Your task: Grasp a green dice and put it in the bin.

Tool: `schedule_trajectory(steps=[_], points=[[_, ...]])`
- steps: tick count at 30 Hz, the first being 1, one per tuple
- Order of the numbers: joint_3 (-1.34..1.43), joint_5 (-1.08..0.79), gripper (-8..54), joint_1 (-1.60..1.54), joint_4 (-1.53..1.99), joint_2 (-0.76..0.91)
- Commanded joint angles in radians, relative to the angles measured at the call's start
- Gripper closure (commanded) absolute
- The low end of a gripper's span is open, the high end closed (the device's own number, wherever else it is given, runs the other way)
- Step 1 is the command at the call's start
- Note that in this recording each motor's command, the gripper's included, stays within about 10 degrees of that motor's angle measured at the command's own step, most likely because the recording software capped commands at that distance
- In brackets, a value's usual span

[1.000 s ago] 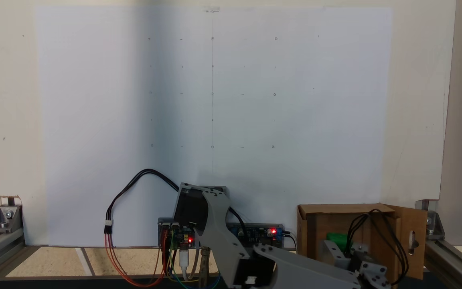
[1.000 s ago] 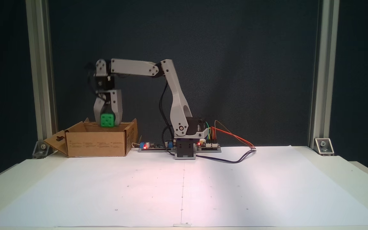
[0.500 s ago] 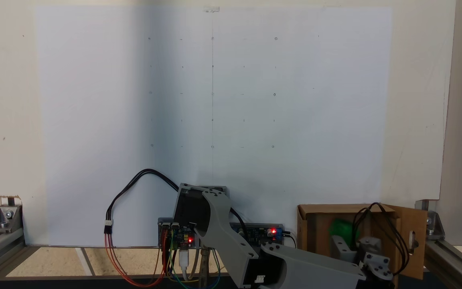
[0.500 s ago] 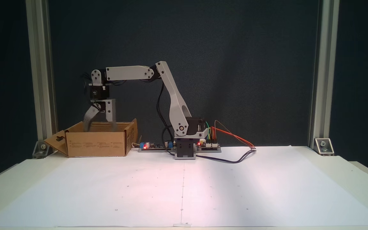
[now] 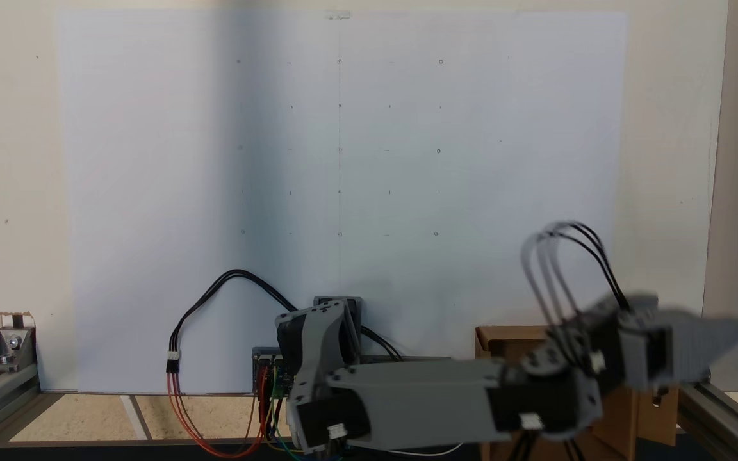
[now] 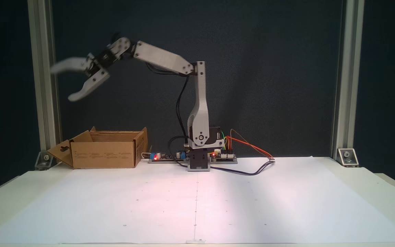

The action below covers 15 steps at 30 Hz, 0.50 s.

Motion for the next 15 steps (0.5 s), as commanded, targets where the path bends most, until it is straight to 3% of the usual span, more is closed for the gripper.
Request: schedule_trajectory(steps=[1, 7, 15], points=[[-0.032, 0.038, 1.3, -0.135, -0.037, 0.072], [0.031, 0.038, 1.3, -0.545, -0.037, 0.16], [0.367, 0.048, 0.9, -0.956, -0.092, 0.339]])
